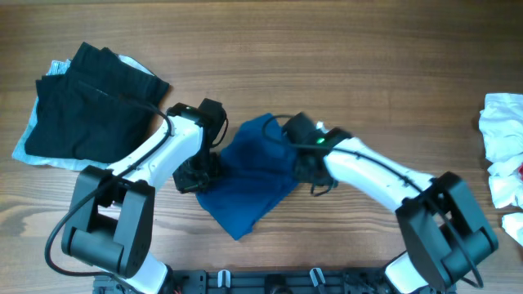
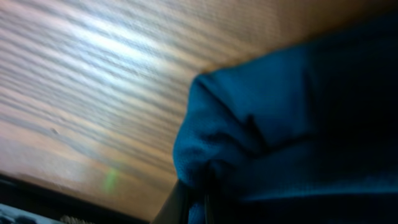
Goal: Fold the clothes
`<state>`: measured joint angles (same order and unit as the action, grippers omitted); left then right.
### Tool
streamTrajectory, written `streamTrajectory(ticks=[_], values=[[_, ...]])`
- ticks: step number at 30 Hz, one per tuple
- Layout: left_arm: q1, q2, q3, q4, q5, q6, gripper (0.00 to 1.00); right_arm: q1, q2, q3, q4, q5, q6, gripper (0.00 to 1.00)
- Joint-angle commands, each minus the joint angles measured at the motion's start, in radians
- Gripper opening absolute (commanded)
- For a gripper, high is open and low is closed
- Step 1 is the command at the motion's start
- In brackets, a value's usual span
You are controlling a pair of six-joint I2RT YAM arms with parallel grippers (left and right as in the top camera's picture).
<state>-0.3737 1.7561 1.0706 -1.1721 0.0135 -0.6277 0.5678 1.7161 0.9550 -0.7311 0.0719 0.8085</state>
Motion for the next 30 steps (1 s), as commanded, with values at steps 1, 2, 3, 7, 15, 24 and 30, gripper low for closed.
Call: streamTrajectory(ticks=[1, 2, 3, 7, 15, 24, 30], values=[[-0.061, -0.010, -0.006, -0.009, 0.125, -0.010, 0.04, -0.103, 0.006, 0.001, 0.019, -0.077, -0.188, 0.04], [-0.085, -0.033, -0.006, 0.000, 0.124, -0.010, 0.04, -0.122, 0.006, 0.001, 0.034, -0.106, -0.224, 0.04], [-0.105, -0.060, -0.006, 0.010, 0.124, -0.010, 0.04, -0.141, 0.004, 0.003, 0.051, -0.139, -0.267, 0.04], [-0.120, -0.151, -0.006, 0.008, 0.043, -0.010, 0.26, -0.167, -0.016, 0.028, 0.045, -0.224, -0.357, 0.04], [0.012, -0.200, -0.006, 0.153, -0.093, -0.006, 0.31, -0.154, -0.204, 0.036, -0.125, -0.261, -0.140, 0.06], [0.013, -0.131, -0.007, 0.375, 0.115, 0.180, 0.38, -0.060, -0.212, -0.047, -0.037, -0.392, -0.144, 0.34], [0.013, -0.040, -0.007, 0.372, 0.164, 0.210, 0.36, -0.006, -0.207, -0.141, 0.105, -0.393, -0.082, 0.36]])
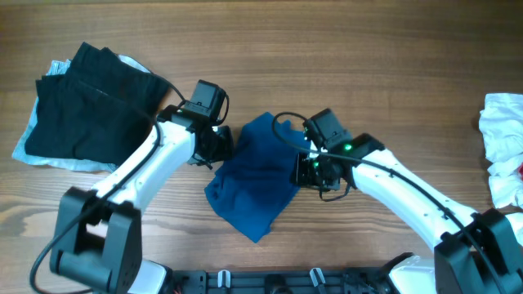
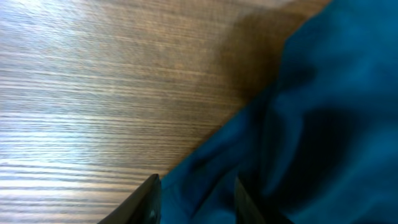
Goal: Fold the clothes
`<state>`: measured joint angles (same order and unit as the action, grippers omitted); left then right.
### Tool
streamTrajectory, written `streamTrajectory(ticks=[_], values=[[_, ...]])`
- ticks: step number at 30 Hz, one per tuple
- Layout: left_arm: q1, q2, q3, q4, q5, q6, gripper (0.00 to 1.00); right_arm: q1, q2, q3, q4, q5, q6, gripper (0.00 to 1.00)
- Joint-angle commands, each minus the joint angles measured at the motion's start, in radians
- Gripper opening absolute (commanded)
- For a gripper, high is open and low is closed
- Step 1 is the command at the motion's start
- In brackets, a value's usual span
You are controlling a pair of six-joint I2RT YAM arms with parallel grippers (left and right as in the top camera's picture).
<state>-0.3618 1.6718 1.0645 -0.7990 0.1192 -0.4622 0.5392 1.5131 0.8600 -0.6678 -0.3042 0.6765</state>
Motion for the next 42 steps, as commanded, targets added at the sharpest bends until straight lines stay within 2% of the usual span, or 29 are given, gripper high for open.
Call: streamTrajectory(ticks=[1, 6, 7, 8, 9, 10, 13, 15, 16, 18, 21, 25, 27, 31, 33, 37, 38, 39, 40, 42], values=[[0.001, 0.046, -0.001, 0.000, 0.079, 0.060, 0.36, 0.033, -0.003, -0.068, 0.073, -0.016, 0.061, 0.36], [0.001, 0.052, -0.001, 0.012, 0.089, 0.069, 0.35, 0.054, 0.004, -0.150, 0.276, -0.042, 0.066, 0.40], [0.001, 0.053, -0.001, 0.024, 0.090, 0.081, 0.35, 0.054, 0.006, -0.158, 0.291, -0.042, 0.066, 0.35], [0.001, 0.055, -0.001, 0.038, 0.090, 0.098, 0.34, 0.053, 0.006, -0.169, 0.311, -0.041, 0.066, 0.20], [0.001, 0.058, -0.001, 0.045, 0.090, 0.107, 0.29, 0.053, 0.007, -0.176, 0.320, -0.040, 0.068, 0.04], [0.001, 0.064, -0.001, 0.048, 0.090, 0.119, 0.22, 0.053, 0.008, -0.184, 0.322, -0.029, 0.085, 0.04], [0.001, 0.090, -0.001, 0.048, 0.090, 0.119, 0.17, 0.053, 0.008, -0.188, 0.306, -0.017, 0.087, 0.04], [0.001, 0.103, -0.001, 0.048, 0.090, 0.120, 0.06, 0.053, 0.008, -0.188, 0.263, 0.021, 0.119, 0.04], [0.001, 0.106, -0.001, 0.048, 0.090, 0.120, 0.04, 0.052, 0.008, -0.188, 0.237, 0.040, 0.138, 0.04], [0.001, 0.108, -0.001, 0.052, 0.090, 0.120, 0.04, 0.050, 0.008, -0.188, 0.150, 0.126, 0.200, 0.05], [0.001, 0.108, -0.001, 0.055, 0.090, 0.122, 0.04, 0.036, 0.007, -0.188, 0.105, 0.198, 0.197, 0.04], [0.001, 0.101, 0.000, 0.043, 0.131, 0.125, 0.04, -0.002, 0.007, -0.188, 0.125, 0.204, 0.119, 0.04], [0.001, 0.074, 0.000, 0.048, 0.246, 0.185, 0.04, -0.022, 0.007, -0.188, 0.123, 0.239, 0.104, 0.04], [0.010, -0.013, 0.001, 0.024, 0.240, 0.198, 0.04, -0.064, 0.007, -0.188, 0.127, 0.294, 0.102, 0.04], [0.011, -0.076, 0.001, 0.000, 0.282, 0.197, 0.04, -0.103, 0.007, -0.187, 0.165, 0.294, 0.020, 0.04], [-0.005, -0.119, 0.000, -0.029, 0.362, 0.197, 0.06, -0.156, 0.007, -0.187, 0.199, 0.311, -0.065, 0.04], [-0.008, -0.117, -0.001, -0.041, 0.362, 0.197, 0.21, -0.160, 0.007, -0.187, 0.199, 0.311, -0.066, 0.04], [-0.007, -0.113, -0.004, -0.048, 0.363, 0.197, 0.29, -0.161, 0.007, -0.187, 0.199, 0.311, -0.068, 0.04], [-0.007, -0.112, -0.011, -0.048, 0.364, 0.197, 0.35, -0.161, 0.007, -0.187, 0.199, 0.311, -0.068, 0.04], [-0.007, -0.112, -0.026, -0.047, 0.379, 0.196, 0.38, -0.161, 0.007, -0.187, 0.198, 0.311, -0.071, 0.04]])
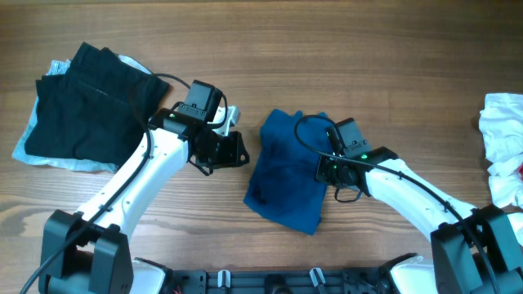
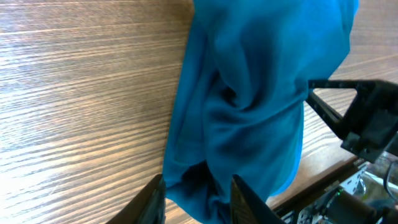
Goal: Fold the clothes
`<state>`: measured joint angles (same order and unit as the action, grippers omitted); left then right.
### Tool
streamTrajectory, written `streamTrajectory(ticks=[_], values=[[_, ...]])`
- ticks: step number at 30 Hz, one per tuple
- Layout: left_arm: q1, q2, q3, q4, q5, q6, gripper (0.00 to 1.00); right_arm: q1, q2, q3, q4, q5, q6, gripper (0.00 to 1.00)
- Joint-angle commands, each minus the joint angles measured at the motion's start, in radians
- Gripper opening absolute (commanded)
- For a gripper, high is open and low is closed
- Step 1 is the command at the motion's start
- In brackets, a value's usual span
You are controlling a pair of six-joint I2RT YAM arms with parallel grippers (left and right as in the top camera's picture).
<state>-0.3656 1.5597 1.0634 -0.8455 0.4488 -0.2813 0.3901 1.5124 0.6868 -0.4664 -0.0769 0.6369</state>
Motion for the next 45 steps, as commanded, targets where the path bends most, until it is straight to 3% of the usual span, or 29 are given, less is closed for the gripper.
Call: streamTrajectory(ticks=[1, 9, 20, 23, 26, 33, 38, 45], values=[[-0.003, 0.000, -0.036, 0.001, 0.070, 0.016, 0.38, -0.012, 0.008, -0.014, -0.003, 0.084, -0.032, 0.04], [-0.023, 0.000, -0.162, 0.137, 0.217, 0.016, 0.38, -0.012, 0.008, -0.014, -0.007, 0.076, -0.032, 0.04], [-0.146, 0.075, -0.168, 0.214, 0.130, -0.045, 0.34, -0.012, 0.008, -0.014, -0.024, 0.076, -0.032, 0.04], [-0.161, 0.103, -0.168, 0.218, 0.129, -0.060, 0.28, -0.012, 0.008, -0.014, -0.024, 0.076, -0.031, 0.04], [-0.163, 0.111, -0.168, 0.217, 0.116, -0.060, 0.04, -0.012, 0.008, -0.014, -0.026, 0.076, -0.032, 0.04], [-0.053, 0.016, -0.129, 0.077, -0.088, -0.052, 0.04, -0.012, 0.008, -0.014, -0.035, 0.080, -0.033, 0.04], [-0.026, -0.031, -0.138, 0.086, -0.181, -0.040, 0.04, -0.012, 0.008, -0.014, -0.035, 0.080, -0.032, 0.04], [-0.092, 0.034, -0.251, 0.175, -0.177, -0.075, 0.04, -0.012, 0.008, -0.014, -0.043, 0.080, -0.032, 0.04]])
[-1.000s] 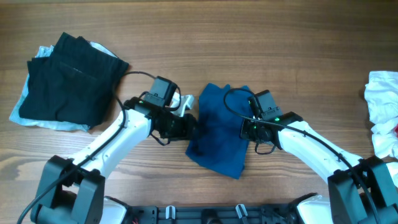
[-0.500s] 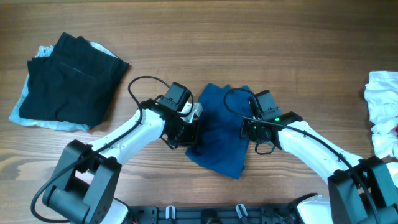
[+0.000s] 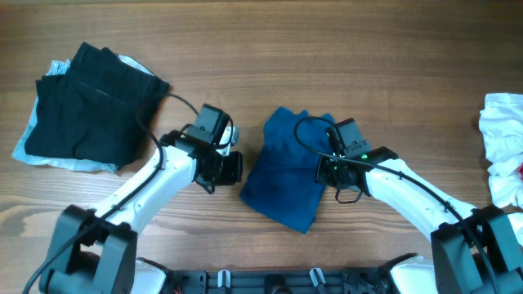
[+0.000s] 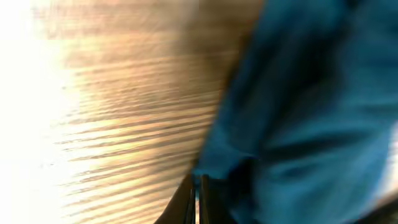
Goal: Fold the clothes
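Observation:
A crumpled blue garment (image 3: 286, 175) lies at the table's middle. My left gripper (image 3: 234, 167) is at its left edge; in the left wrist view the fingers (image 4: 189, 202) stand nearly together, shut on the cloth's edge (image 4: 217, 165), with the blue garment (image 4: 311, 112) filling the right half. My right gripper (image 3: 329, 169) sits on the garment's right edge, its fingers mostly hidden under the wrist; it seems shut on the cloth.
A folded black garment (image 3: 86, 102) lies on a pale cloth (image 3: 49, 155) at the far left. White clothes (image 3: 502, 135) are heaped at the right edge. Bare wooden table (image 3: 245, 49) lies behind the arms.
My left gripper was open and a little apart from the blue garment; now it is at the garment's left edge with its fingers closed. The right gripper has stayed where it was.
Both grippers held the blue garment, left of the table's middle. Then the left gripper stood open at its left edge. Later the garment lay further right with the right gripper, the left one open and apart. Now the left gripper is shut on the left edge.

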`<state>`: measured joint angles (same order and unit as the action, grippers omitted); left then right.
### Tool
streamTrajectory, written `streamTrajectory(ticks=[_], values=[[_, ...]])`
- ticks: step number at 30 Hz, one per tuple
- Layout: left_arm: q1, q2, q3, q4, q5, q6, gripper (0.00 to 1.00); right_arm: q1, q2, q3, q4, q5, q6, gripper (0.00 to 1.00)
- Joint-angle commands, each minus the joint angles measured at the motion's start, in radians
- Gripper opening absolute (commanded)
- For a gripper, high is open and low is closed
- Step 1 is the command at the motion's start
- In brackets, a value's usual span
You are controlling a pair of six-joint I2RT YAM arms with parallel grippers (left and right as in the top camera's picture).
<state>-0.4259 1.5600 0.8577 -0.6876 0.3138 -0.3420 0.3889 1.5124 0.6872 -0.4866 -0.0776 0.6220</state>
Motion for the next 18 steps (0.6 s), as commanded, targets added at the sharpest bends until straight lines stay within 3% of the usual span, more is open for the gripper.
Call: streamTrajectory(ticks=[1, 5, 10, 14, 16, 18], values=[[-0.048, 0.043, -0.055, 0.027, -0.041, -0.014, 0.04, -0.011, 0.008, -0.014, -0.027, 0.081, -0.017, 0.04], [-0.081, 0.046, -0.056, 0.029, -0.055, -0.014, 0.04, -0.011, 0.008, -0.014, -0.031, 0.081, -0.018, 0.04], [0.009, -0.064, 0.021, -0.004, -0.069, -0.010, 0.04, -0.011, 0.008, -0.013, -0.028, 0.080, -0.020, 0.05], [0.007, -0.143, 0.055, 0.074, -0.067, -0.009, 0.04, -0.011, -0.060, 0.082, -0.124, 0.052, -0.055, 0.13], [-0.011, -0.150, 0.055, 0.125, -0.049, -0.008, 0.04, -0.011, -0.134, 0.153, -0.161, 0.058, -0.082, 0.20], [-0.037, -0.141, 0.055, 0.159, -0.034, -0.006, 0.04, -0.011, -0.203, 0.206, -0.156, 0.063, -0.123, 0.42]])
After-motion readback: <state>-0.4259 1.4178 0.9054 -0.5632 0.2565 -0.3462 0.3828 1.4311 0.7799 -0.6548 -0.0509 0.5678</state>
